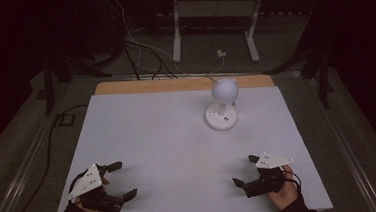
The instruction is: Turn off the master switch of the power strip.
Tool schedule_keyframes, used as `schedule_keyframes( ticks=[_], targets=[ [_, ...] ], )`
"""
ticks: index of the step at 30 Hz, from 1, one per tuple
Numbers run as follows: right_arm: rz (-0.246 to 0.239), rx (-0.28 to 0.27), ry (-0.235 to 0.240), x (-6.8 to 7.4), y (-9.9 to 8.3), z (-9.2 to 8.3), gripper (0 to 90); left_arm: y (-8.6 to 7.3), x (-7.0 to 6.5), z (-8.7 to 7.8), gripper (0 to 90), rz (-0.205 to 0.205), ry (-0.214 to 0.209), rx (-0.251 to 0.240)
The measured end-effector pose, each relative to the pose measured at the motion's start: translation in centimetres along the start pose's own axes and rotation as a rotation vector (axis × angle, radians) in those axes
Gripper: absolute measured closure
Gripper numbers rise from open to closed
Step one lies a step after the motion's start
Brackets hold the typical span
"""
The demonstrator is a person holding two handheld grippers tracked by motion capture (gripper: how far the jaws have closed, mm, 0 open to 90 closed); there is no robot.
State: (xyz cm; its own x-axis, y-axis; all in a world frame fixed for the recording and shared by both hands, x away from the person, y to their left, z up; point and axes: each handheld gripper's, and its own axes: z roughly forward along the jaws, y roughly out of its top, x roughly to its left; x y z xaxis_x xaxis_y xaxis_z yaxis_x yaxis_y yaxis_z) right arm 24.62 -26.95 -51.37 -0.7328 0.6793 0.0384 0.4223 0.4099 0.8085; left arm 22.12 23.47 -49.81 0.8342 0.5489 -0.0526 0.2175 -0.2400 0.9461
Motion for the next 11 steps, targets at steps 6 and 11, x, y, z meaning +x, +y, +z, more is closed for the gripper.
schedule_keyframes(
  ticks=[6,11],
  targets=[
    [-0.019,0.018,-0.027,-0.19,-0.43,-0.28,0.0,0.01,0.00,0.02,0.5,0.002,-0.002,0.002],
    [-0.028,0.027,-0.027,-0.22,-0.43,-0.05,0.0,0.01,0.00,0.04,0.5,0.003,-0.002,0.003]
  ],
)
